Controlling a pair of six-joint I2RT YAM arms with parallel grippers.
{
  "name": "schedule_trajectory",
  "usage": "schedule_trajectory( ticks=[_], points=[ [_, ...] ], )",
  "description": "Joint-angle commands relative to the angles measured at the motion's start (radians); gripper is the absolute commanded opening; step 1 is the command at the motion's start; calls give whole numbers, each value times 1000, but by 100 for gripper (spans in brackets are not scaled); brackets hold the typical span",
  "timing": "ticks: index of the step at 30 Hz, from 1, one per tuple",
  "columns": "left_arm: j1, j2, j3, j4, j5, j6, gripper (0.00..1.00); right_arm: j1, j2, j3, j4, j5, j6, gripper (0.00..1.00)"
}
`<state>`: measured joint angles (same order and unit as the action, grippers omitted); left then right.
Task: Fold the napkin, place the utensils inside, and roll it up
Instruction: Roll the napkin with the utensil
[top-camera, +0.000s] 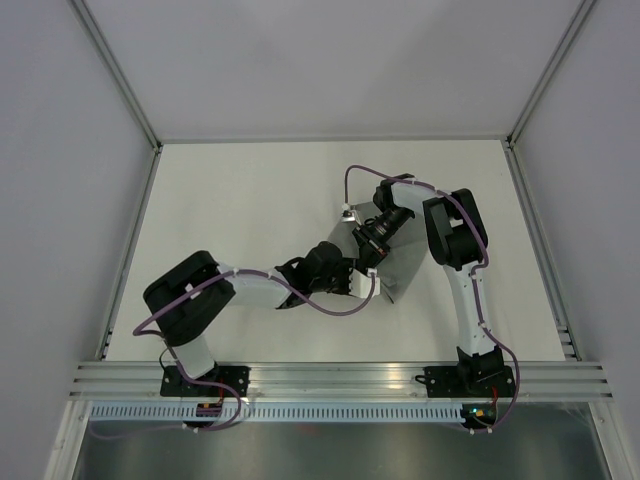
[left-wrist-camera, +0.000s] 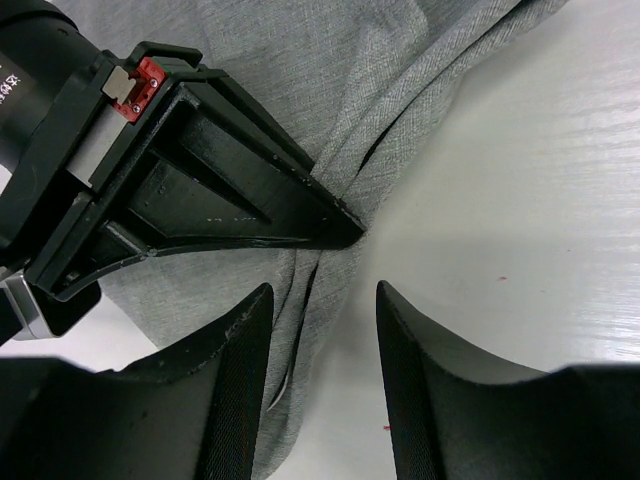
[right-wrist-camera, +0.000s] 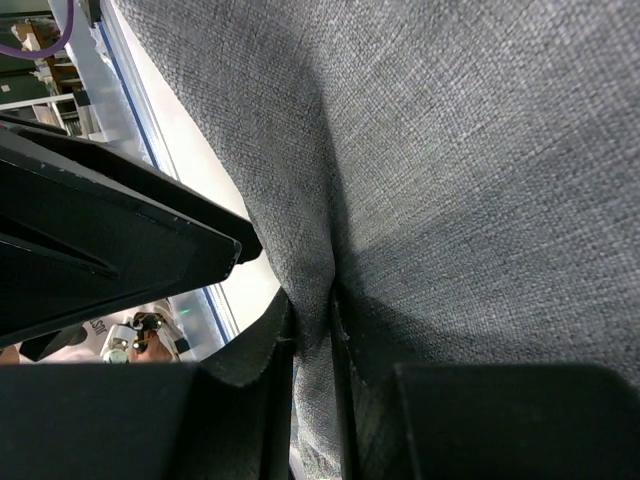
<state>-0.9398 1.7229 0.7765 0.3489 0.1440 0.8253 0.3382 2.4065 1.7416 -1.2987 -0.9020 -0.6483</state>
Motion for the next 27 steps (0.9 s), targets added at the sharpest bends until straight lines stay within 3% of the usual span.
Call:
schedule_trajectory(
  ticks=[1, 20, 25, 27],
  points=[
    [-7, 29, 12, 79, -29, 116, 52, -7, 69, 2, 90, 172, -80, 11],
    [-8, 142, 93, 45, -43, 196, 54, -10, 94, 22, 73, 164, -88, 10],
    [-16, 159, 107, -1, -47, 207, 46, -10, 98, 32, 65, 164, -90, 10],
    [-19, 164, 107, -17, -57, 222, 36, -10, 98, 35, 64, 164, -91, 10]
  ],
)
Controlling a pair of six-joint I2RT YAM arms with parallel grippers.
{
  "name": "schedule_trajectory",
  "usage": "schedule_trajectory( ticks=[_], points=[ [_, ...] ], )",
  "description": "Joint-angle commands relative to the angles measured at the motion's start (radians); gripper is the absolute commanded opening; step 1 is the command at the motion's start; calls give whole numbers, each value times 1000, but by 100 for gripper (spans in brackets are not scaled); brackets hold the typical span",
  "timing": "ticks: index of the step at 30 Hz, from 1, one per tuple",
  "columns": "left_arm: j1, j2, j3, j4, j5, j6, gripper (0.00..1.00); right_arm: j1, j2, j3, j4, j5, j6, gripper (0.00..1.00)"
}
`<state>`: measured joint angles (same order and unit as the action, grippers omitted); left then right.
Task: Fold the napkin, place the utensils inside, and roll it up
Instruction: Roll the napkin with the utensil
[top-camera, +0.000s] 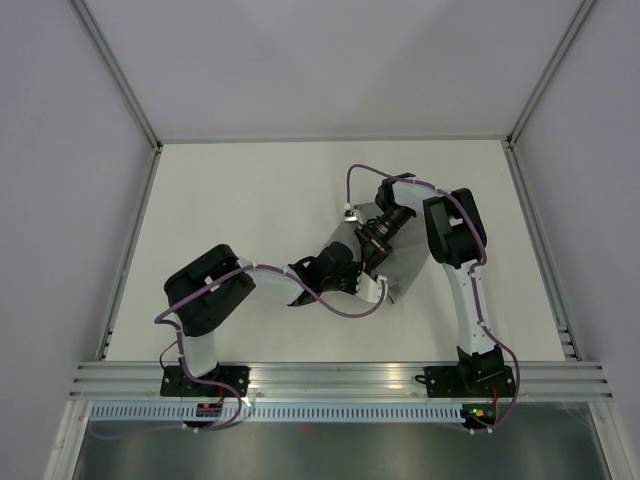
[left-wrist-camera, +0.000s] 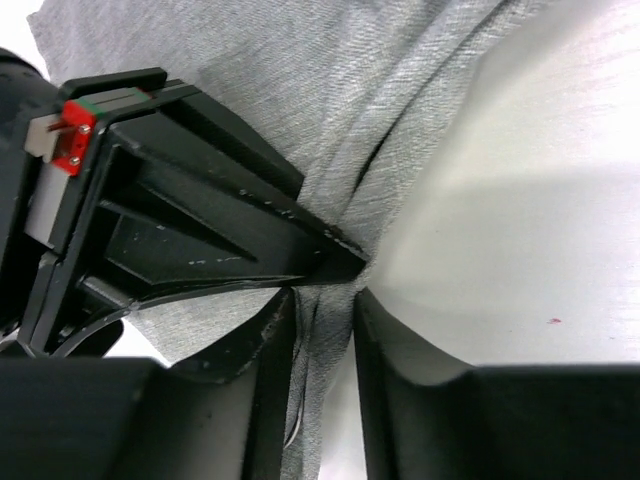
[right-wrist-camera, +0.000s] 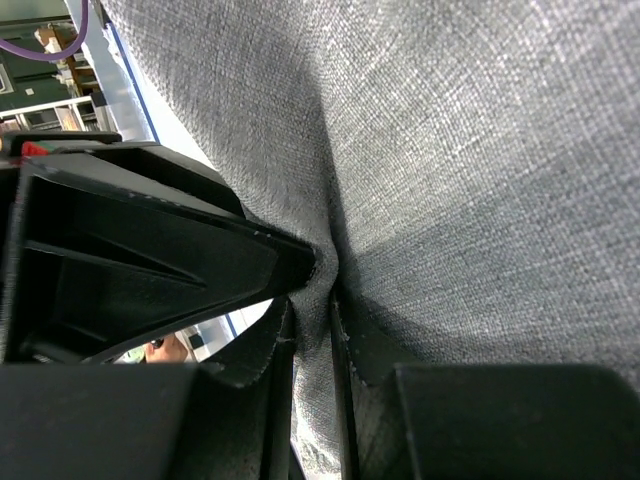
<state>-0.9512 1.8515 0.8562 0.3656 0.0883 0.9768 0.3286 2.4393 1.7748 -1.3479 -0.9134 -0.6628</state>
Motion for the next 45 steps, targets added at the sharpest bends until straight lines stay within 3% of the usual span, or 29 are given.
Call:
schedule_trajectory(
  ticks=[1, 5, 11, 14, 15, 19, 26, 33, 39, 45],
  points=[
    [-9, 37, 30, -46, 1, 71, 34, 0, 66, 3, 113, 176, -77, 10],
    [-27, 41, 63, -147, -5, 71, 17, -2, 61, 5, 113, 177, -78, 10],
    [-40, 48, 184, -338, 7, -30, 2, -11, 14, 28, 141, 183, -43, 17],
    [-46, 54, 236, -418, 24, -84, 2, -19, -44, 32, 171, 182, -11, 34],
    [-46, 55, 263, -438, 30, -98, 2, -25, -60, 29, 184, 180, 2, 45],
    [-46, 63, 322, -543, 54, -164, 2, -62, -134, 40, 246, 162, 90, 57],
    [-46, 77, 371, -634, 105, -257, 2, -163, -250, 37, 406, 173, 265, 58],
    [-34, 121, 466, -747, 194, -337, 2, -376, -394, -73, 650, 104, 479, 58],
    [31, 169, 520, -815, 373, -417, 2, -493, -588, -244, 774, 87, 483, 58],
    [118, 227, 537, -837, 531, -503, 2, -505, -807, -428, 868, 51, 411, 57]
  ],
)
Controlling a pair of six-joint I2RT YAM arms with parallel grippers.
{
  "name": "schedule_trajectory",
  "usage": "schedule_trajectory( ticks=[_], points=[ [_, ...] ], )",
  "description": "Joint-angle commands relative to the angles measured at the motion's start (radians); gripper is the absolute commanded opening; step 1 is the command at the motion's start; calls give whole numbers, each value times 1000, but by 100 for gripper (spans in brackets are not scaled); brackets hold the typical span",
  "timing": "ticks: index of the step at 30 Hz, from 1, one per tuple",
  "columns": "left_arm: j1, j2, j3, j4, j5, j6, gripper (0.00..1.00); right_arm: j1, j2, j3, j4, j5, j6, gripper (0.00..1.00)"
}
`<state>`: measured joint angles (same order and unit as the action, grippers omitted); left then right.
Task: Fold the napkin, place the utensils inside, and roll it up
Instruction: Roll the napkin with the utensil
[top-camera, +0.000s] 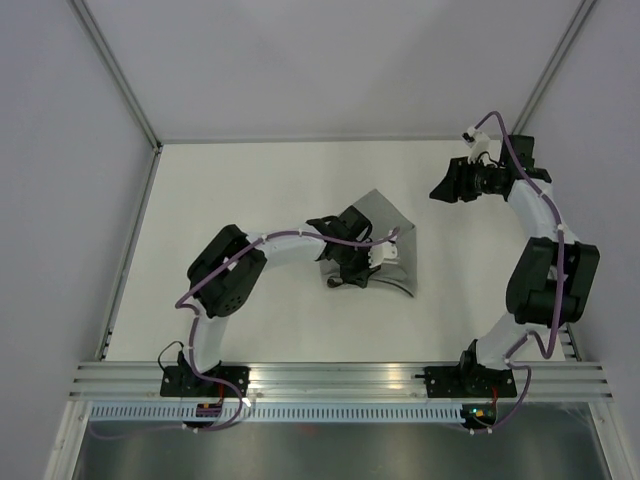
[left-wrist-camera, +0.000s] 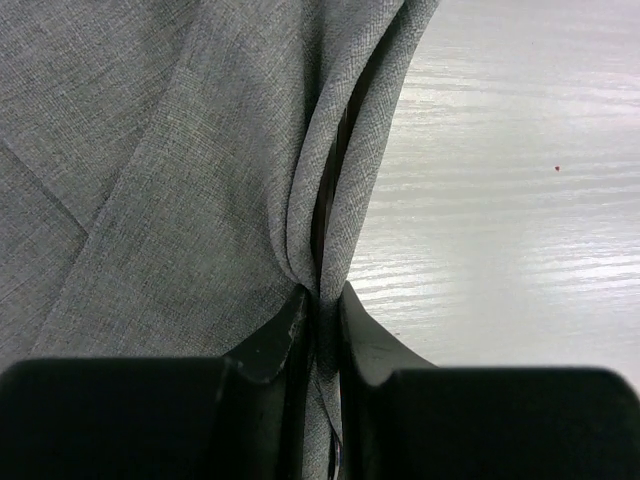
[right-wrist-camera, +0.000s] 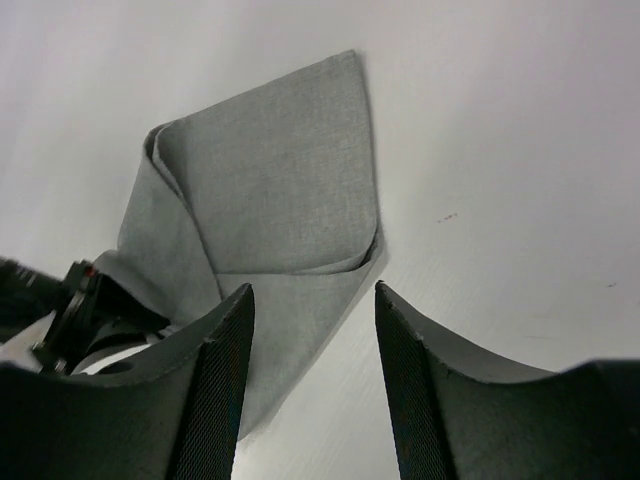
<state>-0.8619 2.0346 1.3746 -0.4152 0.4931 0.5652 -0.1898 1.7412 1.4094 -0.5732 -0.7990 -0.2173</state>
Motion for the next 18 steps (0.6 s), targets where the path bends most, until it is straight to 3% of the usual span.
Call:
schedule_trajectory(
  ticks=[1, 5, 9, 14, 18],
  points=[
    [44, 50, 23, -66, 143, -105, 2, 13, -170, -87, 119, -69, -50, 58],
    [84, 107, 76, -120, 263, -133, 2, 32, -313, -225, 124, -98, -236, 59],
    [123, 164, 106, -148, 361, -162, 2, 150, -433, -348, 65, -28, -431, 57],
    [132, 237, 141, -204, 412, -165, 2, 390, -566, -510, 99, 72, -493, 55],
    [152, 271, 149, -217, 444, -171, 2, 499, -582, -550, 108, 136, -533, 56]
  ],
)
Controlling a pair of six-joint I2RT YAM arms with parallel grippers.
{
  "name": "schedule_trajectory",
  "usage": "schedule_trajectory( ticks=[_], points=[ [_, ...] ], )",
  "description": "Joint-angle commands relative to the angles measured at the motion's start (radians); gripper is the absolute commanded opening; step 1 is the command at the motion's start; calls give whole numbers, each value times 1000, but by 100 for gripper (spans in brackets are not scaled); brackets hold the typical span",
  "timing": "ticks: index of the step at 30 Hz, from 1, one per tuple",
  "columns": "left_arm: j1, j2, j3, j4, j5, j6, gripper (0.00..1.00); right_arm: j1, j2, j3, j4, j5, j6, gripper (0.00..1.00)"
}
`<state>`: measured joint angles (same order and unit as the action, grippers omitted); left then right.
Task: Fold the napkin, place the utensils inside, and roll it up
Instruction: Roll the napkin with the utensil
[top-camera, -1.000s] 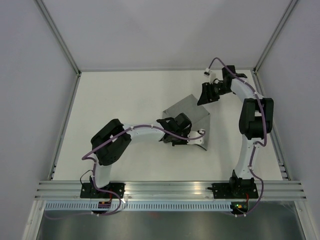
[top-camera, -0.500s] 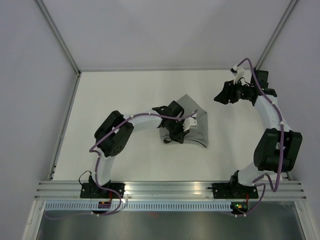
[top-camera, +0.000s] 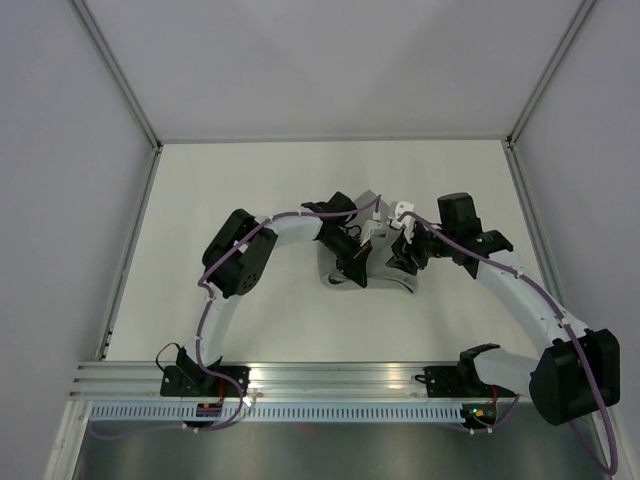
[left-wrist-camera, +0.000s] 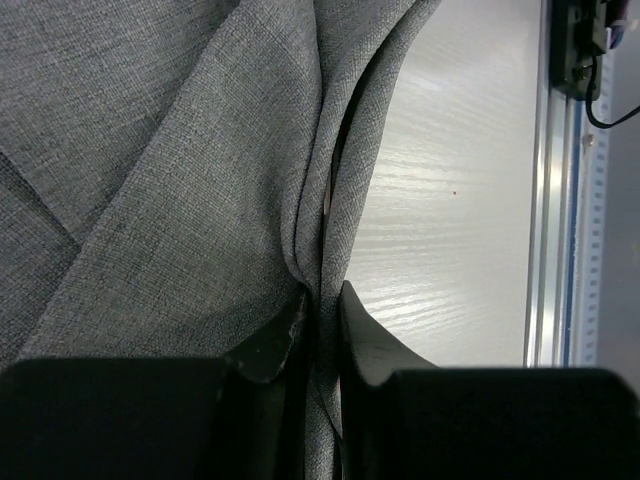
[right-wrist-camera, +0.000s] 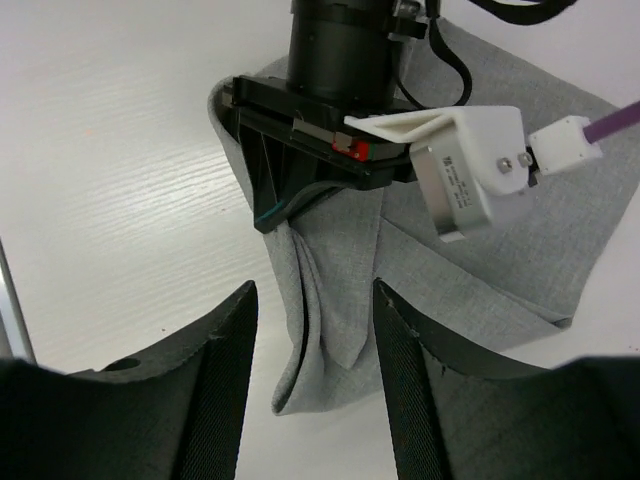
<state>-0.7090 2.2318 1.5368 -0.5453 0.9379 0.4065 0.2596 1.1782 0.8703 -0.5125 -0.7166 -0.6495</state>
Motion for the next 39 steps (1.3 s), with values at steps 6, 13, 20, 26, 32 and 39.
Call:
schedule_trajectory(
  ticks=[6, 13, 20, 26, 32, 39],
  points=[
    [22, 117, 0, -105, 44, -17, 2, 277, 8, -146, 173, 320, -157, 53],
    [31, 155, 14, -123, 59, -20, 2, 437, 40, -290, 370, 480, -160, 52],
    [37, 170, 28, -142, 70, -17, 2, 498, 98, -327, 448, 540, -182, 50],
    [46, 181, 36, -150, 70, -15, 2, 514, 144, -347, 496, 566, -199, 50],
    [49, 184, 36, -154, 73, -9, 2, 514, 187, -349, 505, 577, -216, 49],
    [51, 189, 40, -157, 84, -5, 2, 515, 231, -343, 505, 580, -233, 48]
  ],
)
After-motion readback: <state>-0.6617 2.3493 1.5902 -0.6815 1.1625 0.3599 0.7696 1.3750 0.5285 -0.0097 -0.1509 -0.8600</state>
